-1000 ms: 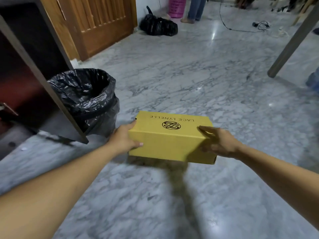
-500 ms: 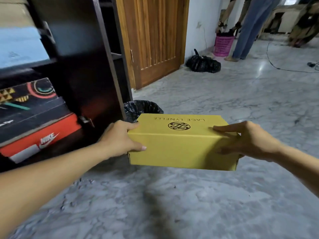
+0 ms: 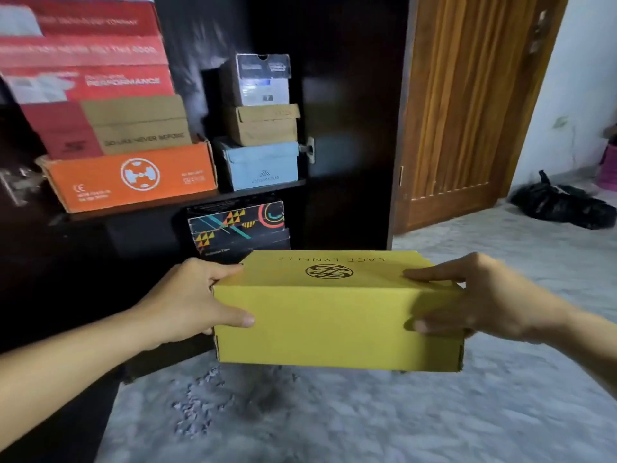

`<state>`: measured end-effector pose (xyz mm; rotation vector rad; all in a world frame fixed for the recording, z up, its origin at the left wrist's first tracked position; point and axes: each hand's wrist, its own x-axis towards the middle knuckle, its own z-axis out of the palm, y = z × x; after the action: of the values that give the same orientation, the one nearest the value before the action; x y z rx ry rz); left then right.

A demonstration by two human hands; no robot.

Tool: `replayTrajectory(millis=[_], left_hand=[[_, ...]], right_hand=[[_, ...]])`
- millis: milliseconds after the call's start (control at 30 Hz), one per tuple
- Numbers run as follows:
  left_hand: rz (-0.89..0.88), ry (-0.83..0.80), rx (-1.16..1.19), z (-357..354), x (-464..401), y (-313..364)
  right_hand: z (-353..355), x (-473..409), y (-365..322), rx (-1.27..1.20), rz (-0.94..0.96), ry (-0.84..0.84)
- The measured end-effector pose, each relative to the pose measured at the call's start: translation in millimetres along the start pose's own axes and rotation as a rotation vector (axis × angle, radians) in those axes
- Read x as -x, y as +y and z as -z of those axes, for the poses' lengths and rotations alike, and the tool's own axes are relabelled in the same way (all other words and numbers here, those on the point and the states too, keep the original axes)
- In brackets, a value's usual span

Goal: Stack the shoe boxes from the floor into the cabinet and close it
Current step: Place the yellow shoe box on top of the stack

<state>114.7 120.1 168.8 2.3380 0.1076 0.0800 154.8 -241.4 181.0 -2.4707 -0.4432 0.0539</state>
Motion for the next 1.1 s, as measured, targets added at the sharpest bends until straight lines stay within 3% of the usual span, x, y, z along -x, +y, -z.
replayTrajectory(millis=[267,633,1100], left_hand=[[0.040,0.227,0.013,98.9,18.1,2.0],[0.078,0.504,0.011,193.1,18.0,35.7],[0.135,0.745,-0.042,320.3,-67.0,122.2]], right_hand=[[23.6,-73.5,-96.8,0.100,0.356,0.099],[52.2,-141.4,-197.1,0.002,0.462,0.229],[150.8,-295.6,-315.2,-0.151,0.643,0.181]])
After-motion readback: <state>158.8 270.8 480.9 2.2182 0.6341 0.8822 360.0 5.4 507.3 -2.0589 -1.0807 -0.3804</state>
